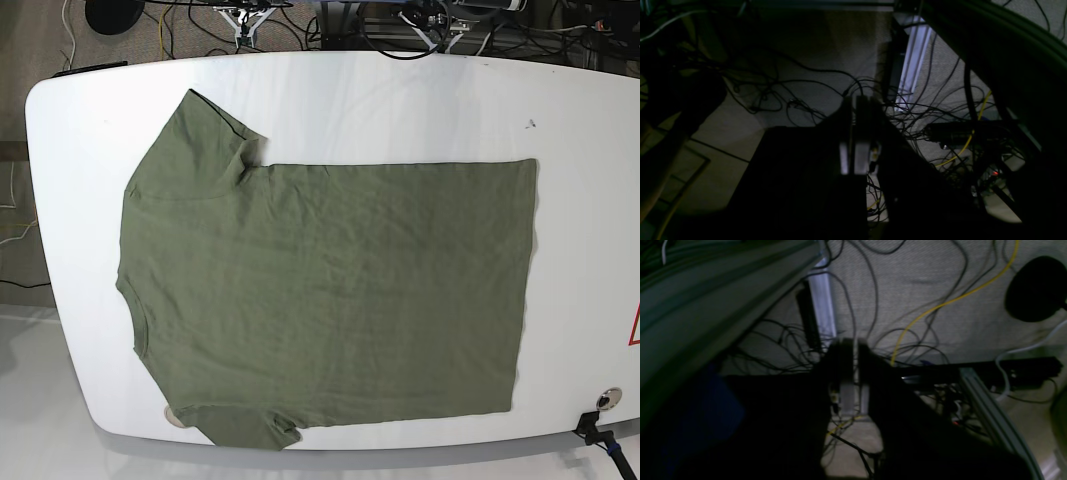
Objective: Fold the T-shirt properly
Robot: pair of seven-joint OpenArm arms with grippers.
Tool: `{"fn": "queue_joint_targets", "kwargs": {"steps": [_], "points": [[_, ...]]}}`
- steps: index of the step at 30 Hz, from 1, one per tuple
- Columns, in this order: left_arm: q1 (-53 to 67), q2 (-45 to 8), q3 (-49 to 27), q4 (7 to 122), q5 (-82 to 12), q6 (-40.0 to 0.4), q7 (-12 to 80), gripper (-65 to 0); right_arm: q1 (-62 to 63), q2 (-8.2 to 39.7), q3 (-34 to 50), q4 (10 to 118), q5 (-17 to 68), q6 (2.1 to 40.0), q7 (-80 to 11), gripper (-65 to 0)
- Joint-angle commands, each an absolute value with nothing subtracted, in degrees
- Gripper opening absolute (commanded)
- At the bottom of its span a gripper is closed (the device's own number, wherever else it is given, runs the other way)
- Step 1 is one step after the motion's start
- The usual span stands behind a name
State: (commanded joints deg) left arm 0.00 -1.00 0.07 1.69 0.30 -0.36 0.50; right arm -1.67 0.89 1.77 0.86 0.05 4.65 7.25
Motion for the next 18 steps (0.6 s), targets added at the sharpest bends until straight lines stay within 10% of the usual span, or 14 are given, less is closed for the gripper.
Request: {"fn": "queue_joint_targets", "kwargs": {"steps": [18], "points": [[-0.2, -1.1, 0.0, 1.8, 0.4, -0.3, -1.9, -63.6, -2.2, 0.8, 1.7, 0.3, 0.2, 5.1, 15.1, -63.8]]}}
